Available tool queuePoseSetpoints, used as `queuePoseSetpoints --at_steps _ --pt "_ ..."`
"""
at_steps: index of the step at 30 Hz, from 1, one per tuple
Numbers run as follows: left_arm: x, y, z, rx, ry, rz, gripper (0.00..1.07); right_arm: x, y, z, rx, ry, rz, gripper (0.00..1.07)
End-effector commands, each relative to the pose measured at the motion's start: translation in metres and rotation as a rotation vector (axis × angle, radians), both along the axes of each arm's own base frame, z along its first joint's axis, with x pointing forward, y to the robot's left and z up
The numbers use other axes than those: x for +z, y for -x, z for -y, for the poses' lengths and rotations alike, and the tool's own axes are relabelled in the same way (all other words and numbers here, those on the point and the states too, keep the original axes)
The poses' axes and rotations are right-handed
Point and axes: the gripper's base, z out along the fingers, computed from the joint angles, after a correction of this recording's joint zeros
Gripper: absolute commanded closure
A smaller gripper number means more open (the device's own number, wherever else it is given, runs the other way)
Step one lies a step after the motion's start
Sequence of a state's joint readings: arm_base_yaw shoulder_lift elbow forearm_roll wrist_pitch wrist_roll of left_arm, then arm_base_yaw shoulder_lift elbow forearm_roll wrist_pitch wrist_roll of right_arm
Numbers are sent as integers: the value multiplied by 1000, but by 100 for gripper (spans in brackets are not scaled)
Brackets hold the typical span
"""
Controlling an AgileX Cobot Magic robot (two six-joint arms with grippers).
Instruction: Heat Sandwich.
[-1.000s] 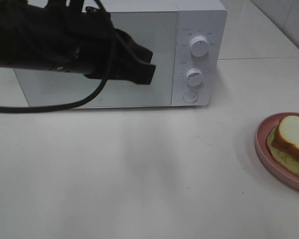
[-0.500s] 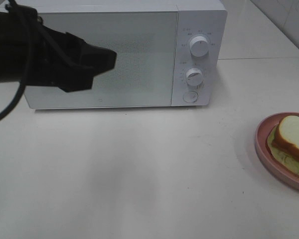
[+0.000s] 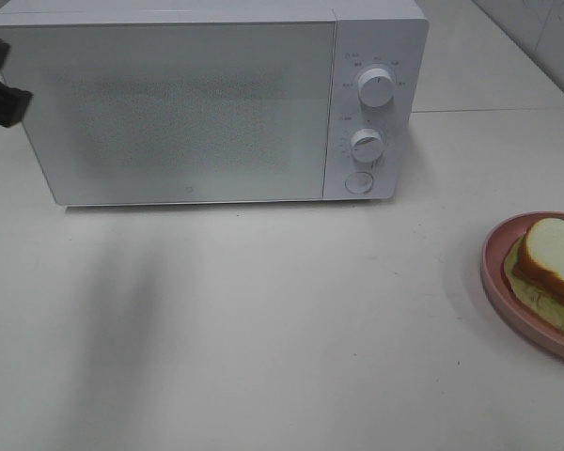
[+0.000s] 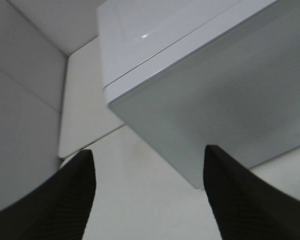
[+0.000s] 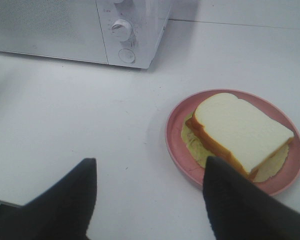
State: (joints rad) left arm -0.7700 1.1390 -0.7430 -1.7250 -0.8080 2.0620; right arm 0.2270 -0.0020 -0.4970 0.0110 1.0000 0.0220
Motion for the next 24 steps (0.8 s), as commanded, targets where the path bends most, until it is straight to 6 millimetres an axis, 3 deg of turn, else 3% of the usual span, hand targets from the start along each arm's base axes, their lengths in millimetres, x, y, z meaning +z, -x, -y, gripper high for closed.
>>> queuePoseSetpoints --at_steps 1,5,7,10,11,18,24 --pt "16 15 -16 61 86 6 46 -1 4 1 -6 -3 30 46" --pt "36 30 -24 -16 206 82 46 -1 4 1 -6 -3 30 46" --pt "44 36 -14 -161 330 103 46 -1 4 1 -6 -3 30 47" --pt "44 37 -3 -265 378 94 46 -1 4 1 -6 -3 30 47" --pt "43 37 10 -377 408 74 46 -1 4 1 -6 -3 30 47" --pt "29 40 51 -676 561 -65 46 -1 4 1 -6 -3 30 47" --pt "16 45 68 -808 636 -180 46 -1 4 1 -6 -3 30 47"
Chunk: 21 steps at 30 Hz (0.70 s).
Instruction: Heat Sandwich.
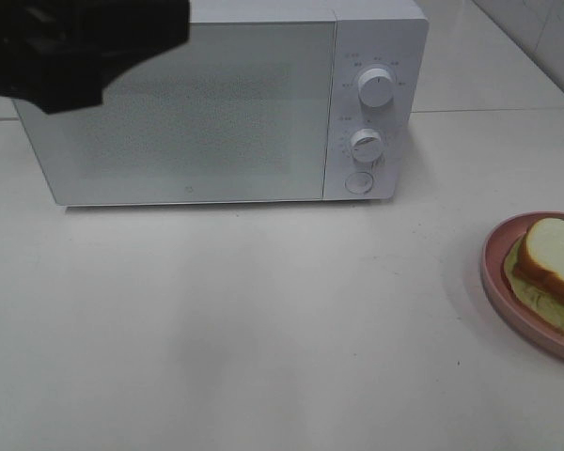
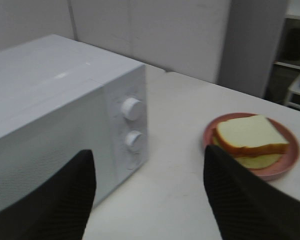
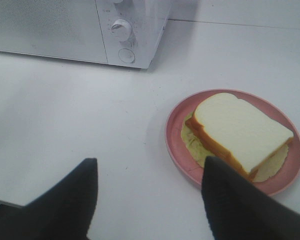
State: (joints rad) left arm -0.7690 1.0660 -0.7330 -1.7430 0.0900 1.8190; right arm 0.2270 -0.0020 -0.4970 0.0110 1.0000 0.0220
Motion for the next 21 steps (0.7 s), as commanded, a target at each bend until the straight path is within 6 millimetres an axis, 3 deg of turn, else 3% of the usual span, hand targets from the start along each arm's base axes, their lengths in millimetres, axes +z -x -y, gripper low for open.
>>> queuePoseSetpoints --at_steps 1,4,7,8,11,13,16,18,21 --pt "-6 11 8 -131 48 -81 46 -1 4 1 -6 -3 30 47" --pt "-10 19 12 -226 10 -106 47 -1 4 1 -6 -3 30 47" --pt "-32 37 10 -382 -197 -285 47 -1 4 1 -6 -3 30 47" --pt "-45 37 0 -340 -358 -361 47 -1 4 1 -6 -3 30 47" --pt "-51 33 -10 -225 -465 -437 46 -1 4 1 -6 -3 30 47" --pt "-51 30 -31 -20 -566 -498 40 -1 4 1 -6 -3 30 47" --pt "-48 33 -47 98 -594 -515 37 -1 4 1 -6 -3 30 47" --pt "-43 46 -71 199 -639 -534 37 -1 4 1 -6 -3 30 47" --pt "-42 56 -85 246 -655 -553 37 -1 4 1 -6 -3 30 47"
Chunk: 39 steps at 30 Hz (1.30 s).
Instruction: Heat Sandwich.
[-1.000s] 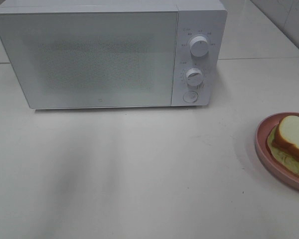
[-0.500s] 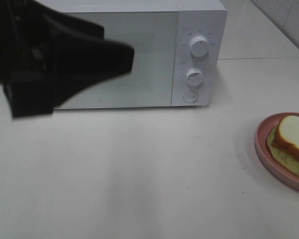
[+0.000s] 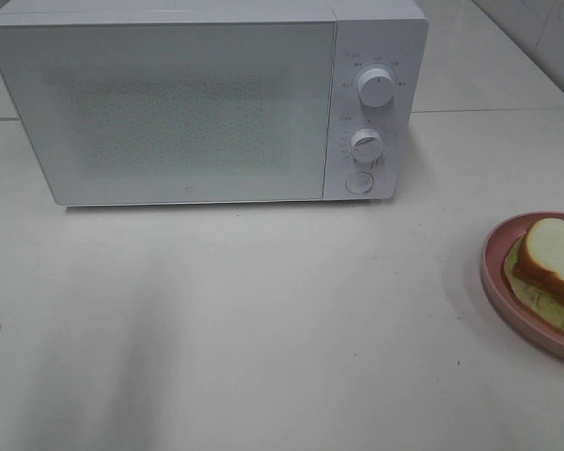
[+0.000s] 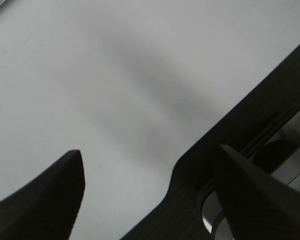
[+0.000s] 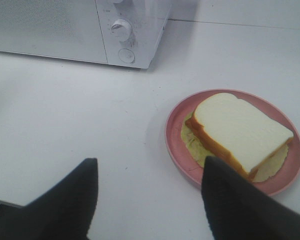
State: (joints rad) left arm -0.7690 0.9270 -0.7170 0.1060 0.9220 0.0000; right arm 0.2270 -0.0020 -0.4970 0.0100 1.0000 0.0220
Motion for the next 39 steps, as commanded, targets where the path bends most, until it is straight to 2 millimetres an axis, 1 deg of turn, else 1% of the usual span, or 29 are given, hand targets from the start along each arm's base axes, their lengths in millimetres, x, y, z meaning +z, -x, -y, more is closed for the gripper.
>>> queuePoseSetpoints --at_steps 1,2,3,5,6,7,8,9,10,11,12,13,14,15,16,18,19,20,21,22,23,25,26,27,28,39 --pt "2 24 -34 148 -53 -24 37 -1 4 1 -6 -4 30 47" --pt "3 30 -41 181 -40 -26 37 -1 4 1 -6 -4 30 47" --pt "3 30 -41 181 -40 -26 37 -1 4 1 -6 -4 30 47" --pt "7 41 -53 235 -7 -11 37 -1 4 1 -6 -4 30 47" --pt "11 52 -67 285 25 8 37 -1 4 1 -6 -4 30 47" --pt "11 52 -67 285 25 8 37 -1 4 1 -6 -4 30 47" --pt "13 57 -73 300 41 20 38 -1 4 1 -6 -4 30 47" --pt "15 64 -80 316 66 37 38 -1 4 1 -5 -3 30 47" --pt "19 76 -91 337 144 69 38 -1 4 1 -4 -2 30 47" --pt "21 83 -96 337 198 92 38 -1 4 1 -4 -2 30 47" --pt "21 83 -96 337 198 92 38 -1 4 1 -4 -2 30 47" --pt "22 90 -102 335 257 116 38 -1 4 1 -4 -2 30 47" --pt "25 102 -112 331 355 163 38 -1 4 1 -4 -2 30 47" --pt "25 108 -117 326 397 195 38 -1 4 1 -4 -2 30 47" --pt "25 108 -117 326 397 195 38 -1 4 1 -4 -2 30 47" --pt "25 118 -127 307 460 257 38 -1 4 1 -4 -2 30 47" --pt "25 127 -135 252 502 328 38 -1 4 1 -3 -2 30 47" --pt "25 132 -137 207 523 365 38 -1 4 1 -3 -2 30 47" --pt "25 132 -137 207 523 365 38 -1 4 1 -3 -2 30 47" --pt "23 136 -138 164 543 395 38 -1 4 1 -3 -2 30 47" --pt "20 137 -131 60 517 386 38 -1 4 1 -3 -2 30 47" --pt "13 135 -118 -39 511 355 38 -1 4 1 -3 -3 30 47" --pt "13 135 -118 -39 511 355 38 -1 4 1 -3 -3 30 47" --pt "3 132 -106 -94 535 329 38 -1 4 1 -2 -2 30 47" --pt "-4 131 -103 -104 523 297 38 -1 4 1 -2 -2 30 47" --pt "-4 130 -106 -72 518 310 38 -1 4 1 -2 -3 30 47"
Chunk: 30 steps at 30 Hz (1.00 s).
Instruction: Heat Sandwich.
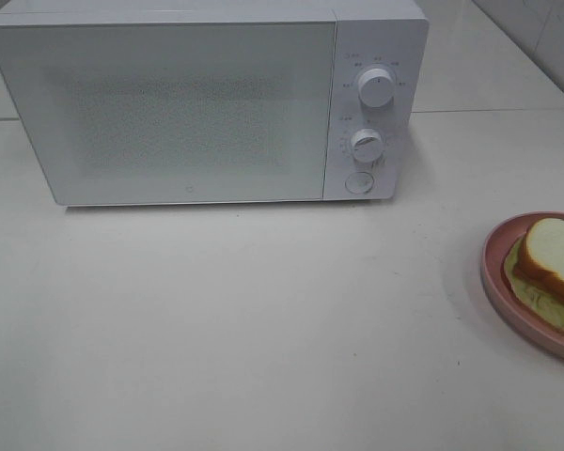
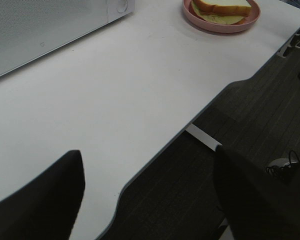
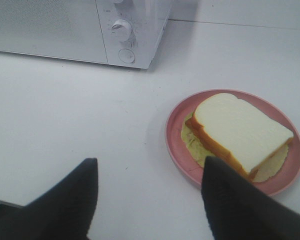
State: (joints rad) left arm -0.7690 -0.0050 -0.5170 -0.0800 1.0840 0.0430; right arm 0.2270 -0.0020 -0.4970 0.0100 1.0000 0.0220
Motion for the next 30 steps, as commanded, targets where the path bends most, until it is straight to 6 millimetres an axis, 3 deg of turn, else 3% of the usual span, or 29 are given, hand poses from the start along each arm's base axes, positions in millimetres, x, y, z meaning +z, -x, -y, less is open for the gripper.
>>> queuePoseSetpoints --at_steps 1,10,13,18,22,30 --pt "1 0 0 1 14 6 38 -1 4 1 -2 -3 30 47" --pt "1 0 0 66 16 12 38 -1 4 1 -3 -4 30 47" --pt "1 0 2 248 13 16 38 -1 4 1 -3 -5 30 47" --pt "1 0 4 397 11 17 38 -1 4 1 -3 -5 30 47" --pt "1 -1 7 655 8 19 38 -1 4 1 -3 -5 30 47" --pt "1 -2 8 795 7 19 38 -1 4 1 -3 -5 30 47"
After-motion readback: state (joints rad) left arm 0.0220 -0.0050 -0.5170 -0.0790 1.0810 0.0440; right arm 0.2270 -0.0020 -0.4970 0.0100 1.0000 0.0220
